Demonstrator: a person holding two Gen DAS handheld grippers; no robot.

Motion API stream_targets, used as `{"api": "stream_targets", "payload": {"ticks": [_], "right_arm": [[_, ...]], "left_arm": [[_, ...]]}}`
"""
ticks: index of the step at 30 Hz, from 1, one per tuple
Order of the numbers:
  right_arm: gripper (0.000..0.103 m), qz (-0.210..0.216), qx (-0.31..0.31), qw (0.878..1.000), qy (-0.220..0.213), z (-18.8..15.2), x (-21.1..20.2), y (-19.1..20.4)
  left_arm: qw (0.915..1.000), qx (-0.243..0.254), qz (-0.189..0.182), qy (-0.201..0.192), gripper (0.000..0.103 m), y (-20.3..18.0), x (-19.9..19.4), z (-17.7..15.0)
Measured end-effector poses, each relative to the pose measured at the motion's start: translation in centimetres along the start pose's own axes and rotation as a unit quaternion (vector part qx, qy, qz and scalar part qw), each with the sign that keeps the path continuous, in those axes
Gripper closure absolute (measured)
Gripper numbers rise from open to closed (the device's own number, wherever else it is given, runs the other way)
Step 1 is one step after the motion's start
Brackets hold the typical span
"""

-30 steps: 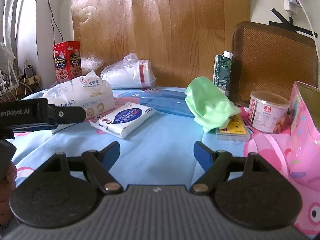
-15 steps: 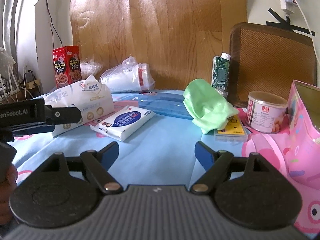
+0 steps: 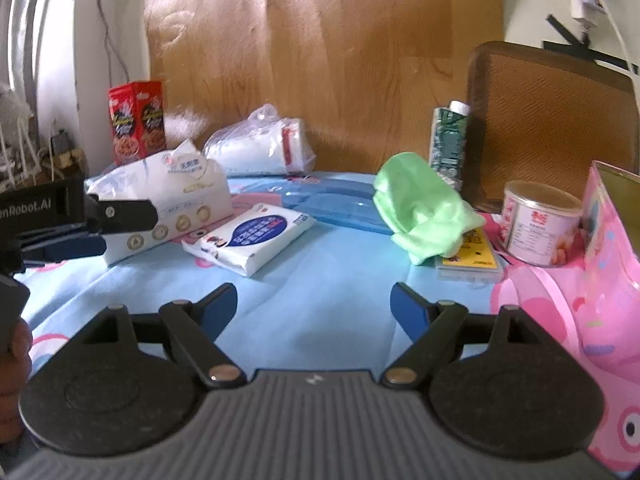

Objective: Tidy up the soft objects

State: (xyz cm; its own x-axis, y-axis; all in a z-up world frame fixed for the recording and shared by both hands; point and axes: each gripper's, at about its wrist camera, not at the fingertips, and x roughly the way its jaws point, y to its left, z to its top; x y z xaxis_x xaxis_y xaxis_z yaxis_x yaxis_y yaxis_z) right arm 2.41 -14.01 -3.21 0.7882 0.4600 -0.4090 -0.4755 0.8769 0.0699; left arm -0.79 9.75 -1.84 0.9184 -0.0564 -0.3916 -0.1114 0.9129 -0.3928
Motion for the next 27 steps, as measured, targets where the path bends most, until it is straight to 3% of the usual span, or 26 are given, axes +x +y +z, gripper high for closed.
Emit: {"api": "stream_targets", "payload": {"ticks": [6,11,14,16,17,21,27], "right_arm": [[0.017,0.021,-0.040,0.999,-0.002,1.3,2.1,1.5],[0.017,0.048,-0.053,0.997,0.015,2.7,4.7,2.6],[0.019,0.057,-0.062,0.996,0.036,3.2,6.3,3.5],[0.032,0.062,-0.073,0.994,0.050,3.3,6.9,3.8],[0.055,0.063,-0.080,0.993,0.062,3.2,7.3,4.1],[0.093,0.063,-0.089,0.992,0.066,3.0,7.2,4.3],[0.093,0.054,-0.095,0.992,0.061,2.6,6.4,4.4]], "left_arm": [[0.9997,-0.022,-0.001,-0.007,0.001,0.8,-0.2,0.1],[0.9981,-0.028,0.010,-0.054,0.000,0.9,-1.5,-0.2],[0.9984,-0.020,0.010,-0.052,0.000,0.6,-1.4,0.0],[0.9985,-0.017,0.008,-0.052,0.000,0.6,-1.3,0.0],[0.9985,-0.017,0.006,-0.051,0.000,0.6,-1.3,0.0],[0.9985,-0.021,0.003,-0.049,0.000,0.7,-1.2,0.1],[0.9986,-0.020,0.004,-0.048,0.000,0.7,-1.2,0.0]]}}
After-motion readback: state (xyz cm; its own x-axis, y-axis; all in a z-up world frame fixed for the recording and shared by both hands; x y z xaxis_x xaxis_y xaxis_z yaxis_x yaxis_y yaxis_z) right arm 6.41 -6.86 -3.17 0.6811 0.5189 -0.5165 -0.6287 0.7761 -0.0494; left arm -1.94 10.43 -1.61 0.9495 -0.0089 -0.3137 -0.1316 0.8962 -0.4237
